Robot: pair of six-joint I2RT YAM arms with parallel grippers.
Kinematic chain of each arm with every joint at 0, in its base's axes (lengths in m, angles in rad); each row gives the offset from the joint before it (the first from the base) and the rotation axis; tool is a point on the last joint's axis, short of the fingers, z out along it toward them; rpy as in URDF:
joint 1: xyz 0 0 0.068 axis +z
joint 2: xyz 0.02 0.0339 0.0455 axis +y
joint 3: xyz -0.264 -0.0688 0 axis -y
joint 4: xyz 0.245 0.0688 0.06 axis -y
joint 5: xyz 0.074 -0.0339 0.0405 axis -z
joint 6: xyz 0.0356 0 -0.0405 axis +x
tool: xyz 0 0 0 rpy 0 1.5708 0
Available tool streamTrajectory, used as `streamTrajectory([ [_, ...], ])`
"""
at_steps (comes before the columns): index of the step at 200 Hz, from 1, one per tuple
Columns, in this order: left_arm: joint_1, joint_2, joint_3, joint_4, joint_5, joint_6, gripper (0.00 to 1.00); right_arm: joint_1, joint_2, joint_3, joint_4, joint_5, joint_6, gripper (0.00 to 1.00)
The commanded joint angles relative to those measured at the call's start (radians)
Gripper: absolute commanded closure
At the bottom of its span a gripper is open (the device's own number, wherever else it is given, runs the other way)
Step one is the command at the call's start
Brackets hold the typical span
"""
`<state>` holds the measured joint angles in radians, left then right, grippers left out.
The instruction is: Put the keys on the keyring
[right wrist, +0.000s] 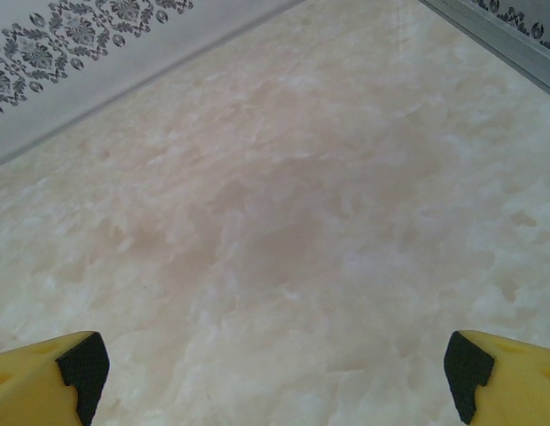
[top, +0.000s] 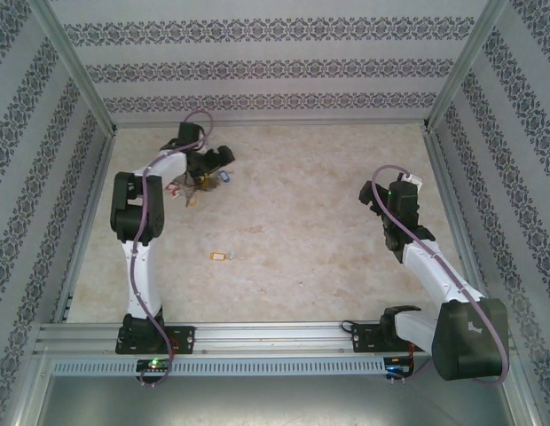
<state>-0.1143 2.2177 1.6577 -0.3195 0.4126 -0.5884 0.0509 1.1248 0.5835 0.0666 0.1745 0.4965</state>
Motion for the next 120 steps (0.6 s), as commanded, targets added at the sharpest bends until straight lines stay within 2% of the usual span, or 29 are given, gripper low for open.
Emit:
streamTrajectory([
  [1, -0.152, -0.009, -0.057, 0.039, 0.059, -0.118, 0.01, 0.016, -0.004, 0.036, -0.038, 0.020, 0.011, 0.02],
  [36, -0.366, 0.031, -0.017, 0.160, 0.074, -0.254, 0.01, 0.014, -0.039, 0.029, -0.074, 0.075, 0.014, 0.02],
  [66, -0.505, 0.094, 0.088, 0.194, 0.105, -0.312, 0.01, 0.012, -0.094, 0.038, -0.160, 0.195, 0.034, 0.02],
  [100, -0.543, 0.036, 0.156, 0.153, 0.163, -0.268, 0.01, 0.007, -0.146, 0.042, -0.176, 0.210, -0.016, 0.02],
  [120, -0.531, -0.088, 0.151, 0.039, 0.096, -0.138, 0.01, 0.008, -0.116, 0.088, -0.200, 0.132, -0.013, 0.02],
])
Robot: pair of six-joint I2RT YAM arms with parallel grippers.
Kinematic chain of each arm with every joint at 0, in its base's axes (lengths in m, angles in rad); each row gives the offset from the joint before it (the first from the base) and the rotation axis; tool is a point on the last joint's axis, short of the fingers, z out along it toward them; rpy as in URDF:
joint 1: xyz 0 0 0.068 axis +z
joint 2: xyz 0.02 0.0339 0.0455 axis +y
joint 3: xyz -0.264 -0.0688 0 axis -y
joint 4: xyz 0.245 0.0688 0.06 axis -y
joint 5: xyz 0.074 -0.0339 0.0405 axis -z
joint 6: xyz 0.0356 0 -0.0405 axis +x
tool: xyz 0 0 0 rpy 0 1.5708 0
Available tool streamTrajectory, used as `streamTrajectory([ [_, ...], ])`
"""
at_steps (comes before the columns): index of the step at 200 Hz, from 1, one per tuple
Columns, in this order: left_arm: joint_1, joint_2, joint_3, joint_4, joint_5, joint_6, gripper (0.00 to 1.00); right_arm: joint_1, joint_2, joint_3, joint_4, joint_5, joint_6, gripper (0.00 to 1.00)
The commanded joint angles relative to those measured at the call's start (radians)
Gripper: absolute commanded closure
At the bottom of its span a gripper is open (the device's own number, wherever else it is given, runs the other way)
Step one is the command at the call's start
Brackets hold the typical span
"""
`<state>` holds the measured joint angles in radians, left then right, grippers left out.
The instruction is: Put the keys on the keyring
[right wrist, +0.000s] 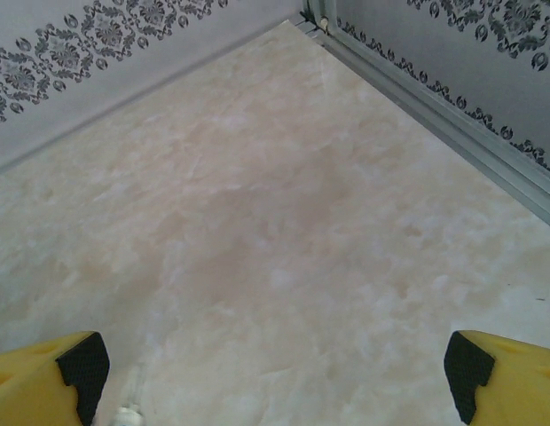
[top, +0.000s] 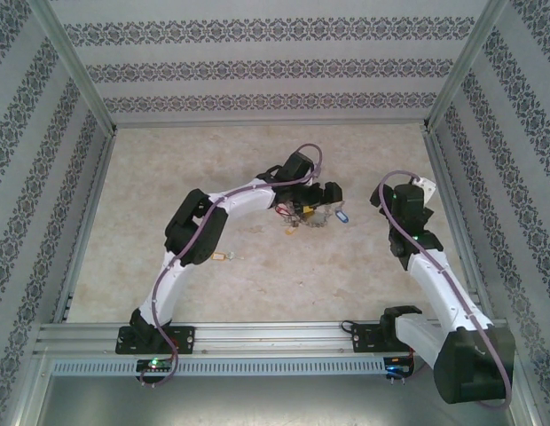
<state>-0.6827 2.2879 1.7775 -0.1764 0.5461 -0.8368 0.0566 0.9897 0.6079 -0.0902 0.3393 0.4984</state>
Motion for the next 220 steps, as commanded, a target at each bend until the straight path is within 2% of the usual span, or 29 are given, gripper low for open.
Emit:
streamTrajectory([
  [1, 0.038, -0.164, 0.031, -0.112, -0.045, 0.119, 0.01, 0.003, 0.020, 0.066, -0.043, -0.041, -0.017, 0.02],
  [16, 0.053, -0.271, 0.011, -0.202, -0.138, 0.229, 0.01, 0.021, 0.056, 0.091, -0.003, -0.140, -0.055, 0.07],
  [28, 0.077, -0.361, -0.047, -0.209, -0.158, 0.287, 0.01, 0.054, 0.105, 0.110, 0.055, -0.229, -0.124, 0.14],
  [49, 0.149, -0.525, -0.183, -0.200, -0.173, 0.340, 0.01, 0.146, 0.258, 0.224, 0.037, -0.286, -0.212, 0.23],
  [75, 0.252, -0.700, -0.342, -0.255, -0.195, 0.365, 0.01, 0.262, 0.475, 0.403, -0.008, -0.388, -0.267, 0.31],
  [101, 0.376, -0.876, -0.512, -0.296, -0.161, 0.340, 0.01, 0.310, 0.639, 0.494, 0.048, -0.491, -0.228, 0.38],
  [128, 0.477, -1.056, -0.649, -0.374, -0.147, 0.348, 0.01, 0.315, 0.806, 0.636, -0.042, -0.500, -0.244, 0.51],
  [144, 0.499, -1.143, -0.704, -0.423, -0.168, 0.373, 0.01, 0.307, 0.893, 0.730, -0.138, -0.450, -0.240, 0.60],
  [177, 0.513, -1.255, -0.784, -0.483, -0.207, 0.409, 0.01, 0.311, 1.030, 0.898, -0.311, -0.369, -0.255, 0.71],
  [200, 0.516, -1.293, -0.804, -0.510, -0.214, 0.423, 0.01, 0.316, 1.082, 0.946, -0.351, -0.324, -0.293, 0.73],
  [220, 0.517, -1.323, -0.832, -0.508, -0.218, 0.429, 0.01, 0.309, 1.120, 0.983, -0.402, -0.349, -0.332, 0.70],
])
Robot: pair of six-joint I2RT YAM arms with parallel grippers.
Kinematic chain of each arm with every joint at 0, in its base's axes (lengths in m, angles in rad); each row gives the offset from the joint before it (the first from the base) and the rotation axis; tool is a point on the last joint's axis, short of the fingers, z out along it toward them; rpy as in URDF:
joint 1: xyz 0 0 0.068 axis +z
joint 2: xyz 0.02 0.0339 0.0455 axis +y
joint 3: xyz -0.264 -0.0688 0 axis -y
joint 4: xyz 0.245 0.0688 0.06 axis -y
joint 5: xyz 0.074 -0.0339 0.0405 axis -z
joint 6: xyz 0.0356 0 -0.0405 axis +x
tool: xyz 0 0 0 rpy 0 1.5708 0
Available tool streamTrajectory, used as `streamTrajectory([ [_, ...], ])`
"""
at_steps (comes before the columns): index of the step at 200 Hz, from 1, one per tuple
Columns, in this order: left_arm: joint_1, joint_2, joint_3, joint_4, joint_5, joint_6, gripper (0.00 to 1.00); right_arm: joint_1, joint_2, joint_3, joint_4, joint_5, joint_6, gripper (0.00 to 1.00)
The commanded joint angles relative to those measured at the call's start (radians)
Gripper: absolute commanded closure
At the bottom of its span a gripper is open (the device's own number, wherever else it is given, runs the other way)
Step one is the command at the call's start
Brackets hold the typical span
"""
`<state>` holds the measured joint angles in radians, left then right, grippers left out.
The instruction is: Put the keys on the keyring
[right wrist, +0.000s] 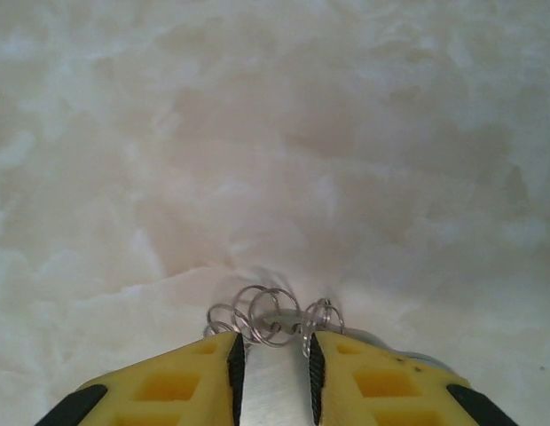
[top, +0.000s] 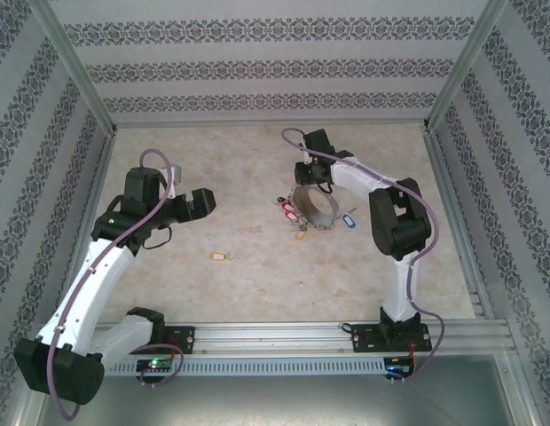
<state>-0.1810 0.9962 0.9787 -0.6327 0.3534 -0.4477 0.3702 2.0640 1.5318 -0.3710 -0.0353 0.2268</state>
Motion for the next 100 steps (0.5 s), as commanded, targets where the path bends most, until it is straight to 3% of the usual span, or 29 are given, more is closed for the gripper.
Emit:
streamTrajectory([
  [1, 0.014, -0.033, -0.036, -0.052, -0.027, 0.041, 0.01, -0.005, 0.048, 0.062, -0.124, 0.023, -0.062, 0.70],
  [48, 0.015, -0.081, -0.113, -0.032, -0.053, 0.020, 0.01, -0.009, 0.085, 0.104, -0.184, 0.003, -0.108, 0.59],
  [100, 0.014, -0.119, -0.170, 0.004, -0.053, -0.021, 0.01, -0.028, 0.152, 0.203, -0.215, -0.019, -0.087, 0.64],
])
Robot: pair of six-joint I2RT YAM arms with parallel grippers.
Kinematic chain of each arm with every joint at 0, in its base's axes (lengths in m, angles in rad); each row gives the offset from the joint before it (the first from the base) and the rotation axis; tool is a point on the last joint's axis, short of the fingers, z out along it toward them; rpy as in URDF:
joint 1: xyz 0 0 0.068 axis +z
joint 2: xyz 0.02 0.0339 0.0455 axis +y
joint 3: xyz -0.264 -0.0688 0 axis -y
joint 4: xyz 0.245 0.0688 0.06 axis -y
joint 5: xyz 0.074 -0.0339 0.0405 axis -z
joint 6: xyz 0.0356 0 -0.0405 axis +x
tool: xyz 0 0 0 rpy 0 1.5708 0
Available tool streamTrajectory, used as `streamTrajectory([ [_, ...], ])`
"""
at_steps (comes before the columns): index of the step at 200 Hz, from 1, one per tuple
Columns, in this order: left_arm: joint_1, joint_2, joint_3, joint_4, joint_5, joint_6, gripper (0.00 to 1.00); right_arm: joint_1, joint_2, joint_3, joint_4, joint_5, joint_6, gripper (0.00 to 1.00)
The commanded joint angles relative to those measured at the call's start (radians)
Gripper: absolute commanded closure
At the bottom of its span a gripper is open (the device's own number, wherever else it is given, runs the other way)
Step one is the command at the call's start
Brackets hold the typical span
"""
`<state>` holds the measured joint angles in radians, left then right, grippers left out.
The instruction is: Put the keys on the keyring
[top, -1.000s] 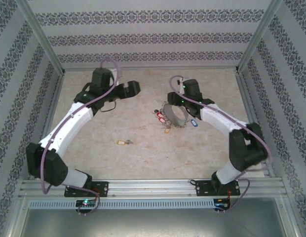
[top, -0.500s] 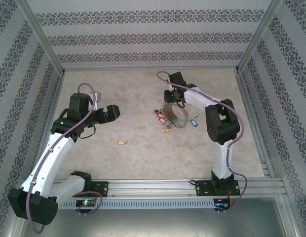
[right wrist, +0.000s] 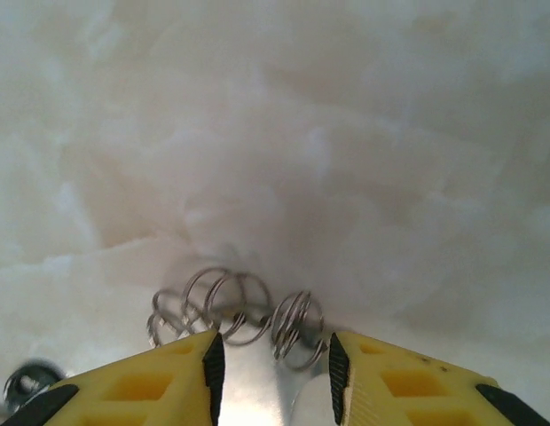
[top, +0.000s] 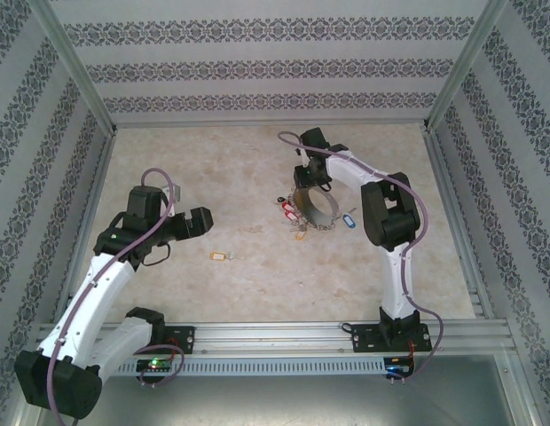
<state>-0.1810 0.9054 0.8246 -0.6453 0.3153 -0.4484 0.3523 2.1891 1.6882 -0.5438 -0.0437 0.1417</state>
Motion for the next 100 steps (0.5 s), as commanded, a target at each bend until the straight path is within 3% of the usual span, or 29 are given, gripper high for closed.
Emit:
streamTrajectory([
  [1, 0.014, -0.029, -0.016, 0.016, -0.016, -0.021, 0.01, -0.009, 0.027, 0.047, -0.043, -0.010, -0.002, 0.64],
  [39, 0.015, -0.044, -0.026, 0.018, -0.028, -0.032, 0.01, -0.004, 0.067, 0.089, -0.061, -0.022, -0.006, 0.70],
  [85, 0.015, -0.033, -0.004, 0.013, -0.033, -0.026, 0.01, 0.001, 0.072, 0.072, -0.065, -0.025, -0.007, 0.67],
  [100, 0.014, -0.030, 0.002, 0.012, -0.034, -0.026, 0.01, 0.002, 0.074, 0.069, -0.064, -0.027, -0.010, 0.70],
])
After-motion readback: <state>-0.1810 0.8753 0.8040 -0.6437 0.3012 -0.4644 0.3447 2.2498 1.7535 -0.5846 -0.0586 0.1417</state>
